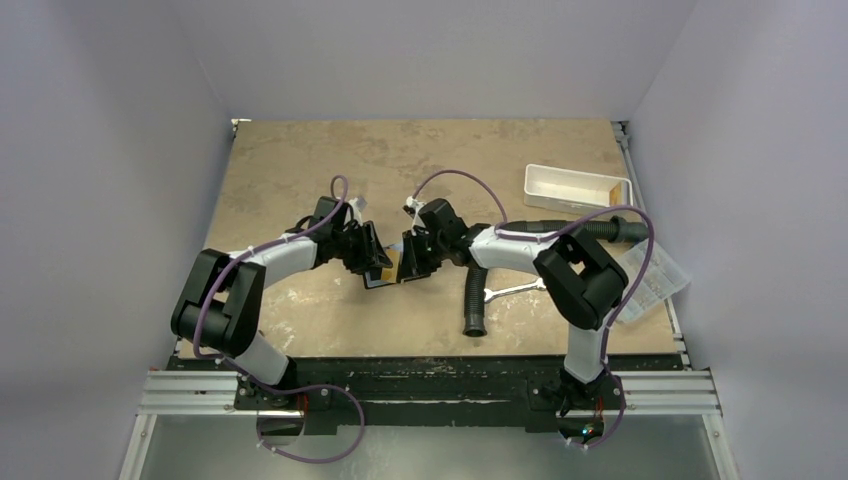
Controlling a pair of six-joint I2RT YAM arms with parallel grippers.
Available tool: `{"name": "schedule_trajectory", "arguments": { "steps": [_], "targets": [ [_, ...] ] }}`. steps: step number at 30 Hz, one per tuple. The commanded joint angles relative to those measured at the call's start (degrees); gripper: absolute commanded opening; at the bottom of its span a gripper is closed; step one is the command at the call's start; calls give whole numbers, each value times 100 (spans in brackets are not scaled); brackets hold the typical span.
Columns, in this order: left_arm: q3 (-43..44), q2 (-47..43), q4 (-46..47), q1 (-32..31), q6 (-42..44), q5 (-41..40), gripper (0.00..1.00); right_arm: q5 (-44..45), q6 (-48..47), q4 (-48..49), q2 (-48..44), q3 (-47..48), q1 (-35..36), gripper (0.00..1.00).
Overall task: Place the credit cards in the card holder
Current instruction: Insert the credit card into the card holder.
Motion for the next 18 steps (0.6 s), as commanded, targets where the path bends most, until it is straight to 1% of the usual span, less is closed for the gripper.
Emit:
{"name": "schedule_trajectory", "arguments": {
  "steps": [1,6,11,16,18],
  "targets": [
    [83,-76,-289,19,249,-298,40,224,-139,14,190,416,-102,12],
    [120,35,-292,19,313,-317,44,293,-134,111,332,342,-205,9],
    [119,160,-227,18,300,-205,46,296,-103,180,480,193,-328,6],
    [160,95,-233,16,267,-171,48,255,-64,254,534,67,-383,5],
    [161,109,-178,20,239,-91,47,214,-64,351,542,58,-386,5]
  ]
}}
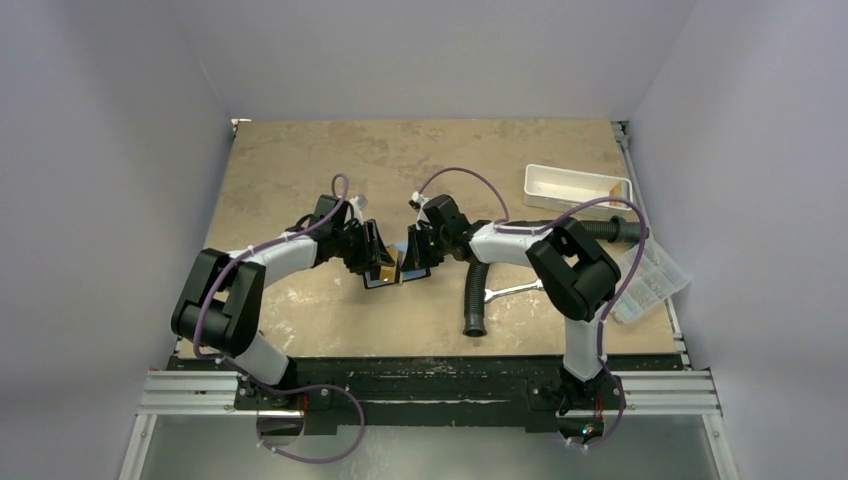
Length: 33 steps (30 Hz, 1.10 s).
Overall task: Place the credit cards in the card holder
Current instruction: Insert the credit card into the card holder.
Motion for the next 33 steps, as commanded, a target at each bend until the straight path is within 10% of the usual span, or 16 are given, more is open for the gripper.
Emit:
{"name": "schedule_trajectory", "arguments": {
  "steps": [1,19,24,33],
  "targets": [
    [62,138,-60,20,157,-80,46,110,-62,132,156,-109,-89,5],
    [-249,49,540,20,-345,-229,1,41,-26,143,-14,-156,-179,4],
    [-541,-37,1031,27,-648,-234,0,-445,184,385,-250,-383,-557,22],
    [-969,-16,1678,172,-1180,-131,0,-724,-8,298,-178,-406,-1020,25]
  ]
}}
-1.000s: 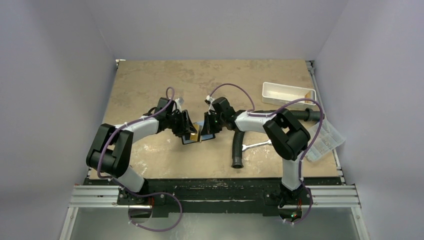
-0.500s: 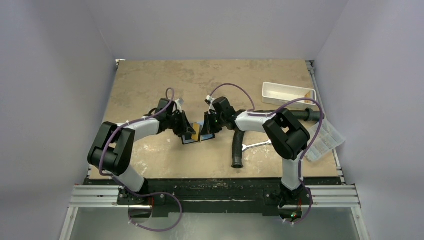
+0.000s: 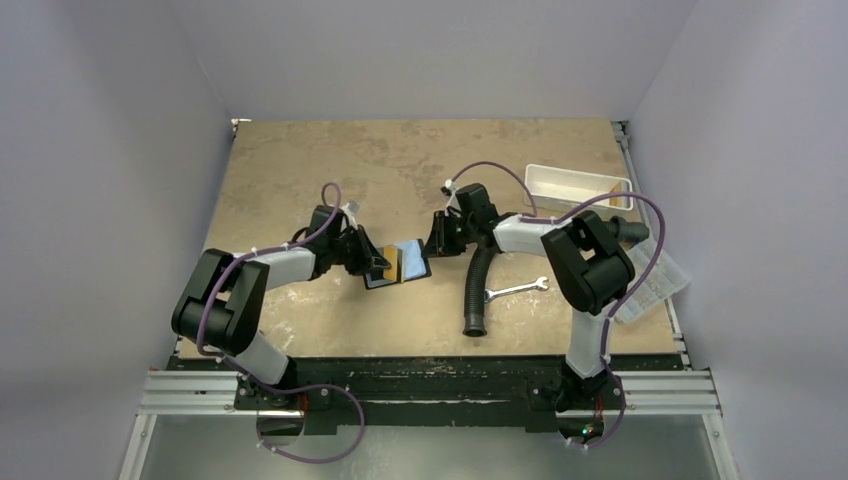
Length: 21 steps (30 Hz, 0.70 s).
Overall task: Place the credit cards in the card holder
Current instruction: Insert the credit card into the card holder.
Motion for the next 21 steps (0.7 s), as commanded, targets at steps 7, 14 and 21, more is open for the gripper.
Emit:
{"name": "schedule_trajectory", "arguments": {
  "steps": [7,14,21],
  "targets": [
    [-499,-232,663,254,-500,-359,0,-160,-128,106,157,-162,-87,23],
    [-549,-71,1033,267,-675,-268,0,-176,-123,133,198,-185,-79,20],
    [-689,-24,1354,260,-807,-186,0,-195,-96,171,151,-243,-70,19]
  ]
}}
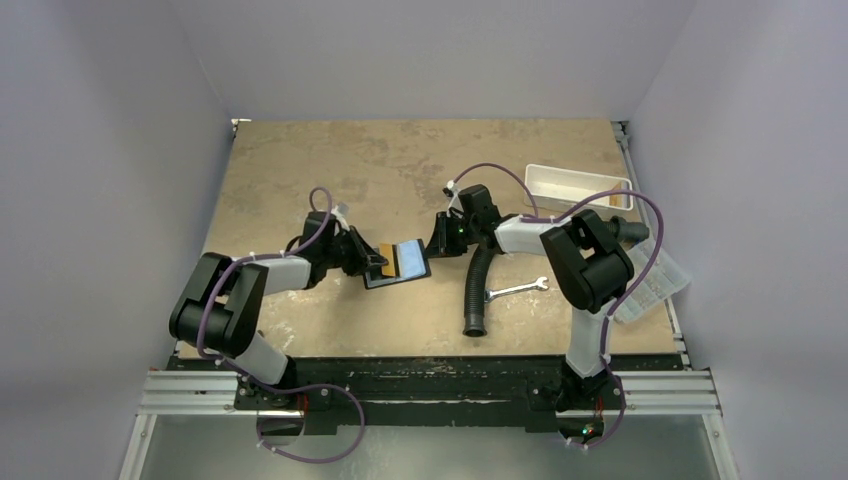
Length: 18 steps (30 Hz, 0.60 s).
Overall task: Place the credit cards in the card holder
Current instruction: Insert the credit card into the card holder.
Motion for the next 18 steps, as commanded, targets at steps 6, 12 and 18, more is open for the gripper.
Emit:
{"name": "schedule_trajectory", "arguments": {
  "steps": [6,12,18],
  "targets": [
    [-357,108,690,65,-286,181,0,-50,-20,7,43,-125,64,18],
    [-412,47,689,65,-325,356,0,-50,-2,40,20,-159,67,18],
    [-563,217,1171,48,-552,415,0,-40,63,81,7,-169,107,17]
  ]
}}
